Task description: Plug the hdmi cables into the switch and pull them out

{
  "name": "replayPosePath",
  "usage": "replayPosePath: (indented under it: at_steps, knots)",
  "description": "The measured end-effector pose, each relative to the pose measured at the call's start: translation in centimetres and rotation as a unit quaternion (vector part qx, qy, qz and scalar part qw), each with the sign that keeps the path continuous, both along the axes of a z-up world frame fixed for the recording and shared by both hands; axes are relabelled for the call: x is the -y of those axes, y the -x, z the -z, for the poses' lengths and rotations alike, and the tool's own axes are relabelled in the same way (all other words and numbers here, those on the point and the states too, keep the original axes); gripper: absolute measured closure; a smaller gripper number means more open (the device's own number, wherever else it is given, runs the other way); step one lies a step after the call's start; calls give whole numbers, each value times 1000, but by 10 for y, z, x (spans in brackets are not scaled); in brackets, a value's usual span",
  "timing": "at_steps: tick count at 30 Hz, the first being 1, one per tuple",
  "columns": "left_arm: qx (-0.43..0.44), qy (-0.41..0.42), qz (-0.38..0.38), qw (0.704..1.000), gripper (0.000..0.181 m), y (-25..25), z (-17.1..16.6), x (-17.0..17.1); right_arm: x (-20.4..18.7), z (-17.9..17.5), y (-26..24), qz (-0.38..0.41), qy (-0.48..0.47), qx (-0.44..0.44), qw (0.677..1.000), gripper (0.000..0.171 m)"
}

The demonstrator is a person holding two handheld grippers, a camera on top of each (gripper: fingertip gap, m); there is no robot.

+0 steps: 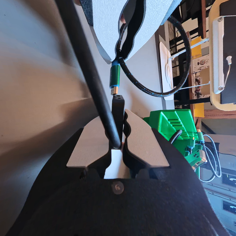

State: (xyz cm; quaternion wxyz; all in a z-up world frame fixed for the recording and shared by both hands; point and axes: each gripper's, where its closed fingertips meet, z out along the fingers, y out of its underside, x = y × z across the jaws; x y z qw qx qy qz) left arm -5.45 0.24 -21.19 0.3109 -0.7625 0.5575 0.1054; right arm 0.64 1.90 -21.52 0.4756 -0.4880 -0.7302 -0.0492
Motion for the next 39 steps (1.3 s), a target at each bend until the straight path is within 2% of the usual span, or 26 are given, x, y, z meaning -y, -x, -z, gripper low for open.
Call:
replayPosePath:
  at_steps: [15,24,28,33,39]
  knots:
    - [-71,-50,9,996,168,7,-5,-4,14,2,3,1,139,-51,989,156]
    - [10,-23,56,998,169,-7,-12,5,15,2,1,0,144,-56,988,156]
    - [33,-8,78,996,169,-9,-12,11,22,0,2,-31,150,-63,986,156]
    - [-73,-9,31,997,168,8,4,8,33,3,8,-21,157,-26,987,157]
    - [-88,-34,35,995,168,7,-4,7,33,-1,7,-1,195,-45,980,157]
